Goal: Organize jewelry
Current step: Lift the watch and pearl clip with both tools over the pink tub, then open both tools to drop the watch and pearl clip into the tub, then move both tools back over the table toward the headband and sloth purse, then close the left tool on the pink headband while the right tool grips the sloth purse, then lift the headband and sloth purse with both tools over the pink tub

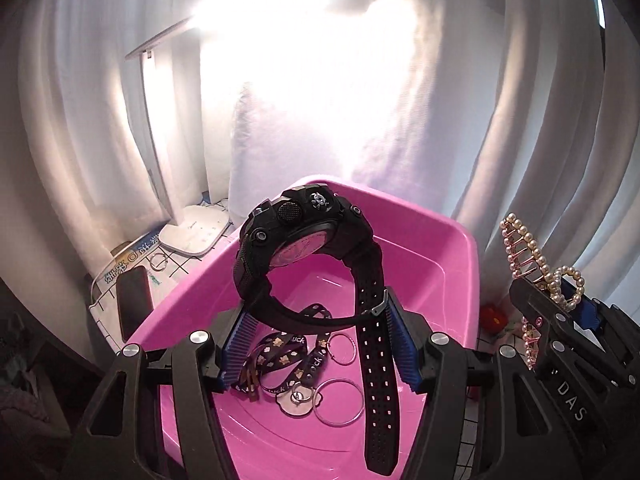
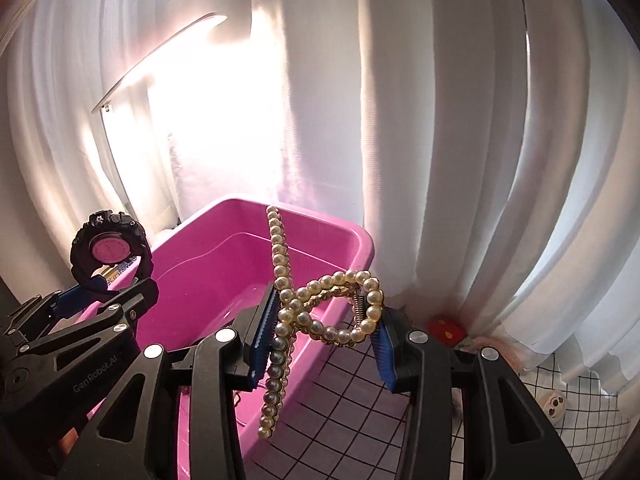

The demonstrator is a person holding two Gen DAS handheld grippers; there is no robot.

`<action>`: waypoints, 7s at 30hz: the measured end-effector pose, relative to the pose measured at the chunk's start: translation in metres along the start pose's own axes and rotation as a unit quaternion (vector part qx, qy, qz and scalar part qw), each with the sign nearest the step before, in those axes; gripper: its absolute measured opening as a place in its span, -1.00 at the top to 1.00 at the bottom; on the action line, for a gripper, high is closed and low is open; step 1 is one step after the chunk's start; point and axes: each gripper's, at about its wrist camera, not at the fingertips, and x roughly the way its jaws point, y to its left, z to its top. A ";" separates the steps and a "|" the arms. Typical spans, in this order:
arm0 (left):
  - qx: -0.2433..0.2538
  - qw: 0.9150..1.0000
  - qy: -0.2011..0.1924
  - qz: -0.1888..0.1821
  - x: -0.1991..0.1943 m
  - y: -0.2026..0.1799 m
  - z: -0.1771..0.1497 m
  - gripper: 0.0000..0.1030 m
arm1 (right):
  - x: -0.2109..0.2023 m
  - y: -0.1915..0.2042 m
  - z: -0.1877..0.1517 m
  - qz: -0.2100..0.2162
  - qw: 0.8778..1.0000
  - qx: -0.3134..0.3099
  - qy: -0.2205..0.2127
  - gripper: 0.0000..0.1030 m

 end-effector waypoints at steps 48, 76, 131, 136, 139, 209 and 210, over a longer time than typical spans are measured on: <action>0.009 0.997 0.077 0.014 0.054 0.062 -0.005 -0.32 | 0.075 0.061 -0.003 -0.018 0.991 -0.006 0.134 -0.18; 0.111 0.982 0.030 -0.150 -0.024 -0.124 -0.024 -0.41 | -0.069 -0.129 -0.081 -0.158 0.973 0.155 0.066 -0.21; 0.164 0.959 0.216 -0.080 0.198 -0.337 -0.139 -0.41 | 0.082 -0.379 -0.197 -0.157 0.929 0.250 0.224 -0.26; 0.168 0.955 0.231 -0.076 0.209 -0.341 -0.145 -0.41 | 0.095 -0.384 -0.201 -0.157 0.923 0.258 0.240 -0.29; 0.170 0.954 0.235 -0.075 0.215 -0.344 -0.148 -0.45 | 0.103 -0.387 -0.204 -0.157 0.921 0.258 0.248 -0.29; 0.155 0.975 0.069 -0.141 0.007 -0.201 -0.108 0.74 | -0.069 -0.221 -0.146 -0.191 0.962 0.189 0.055 -0.10; 0.153 0.976 0.061 -0.142 0.003 -0.199 -0.103 0.74 | -0.072 -0.217 -0.139 -0.191 0.963 0.184 0.048 -0.10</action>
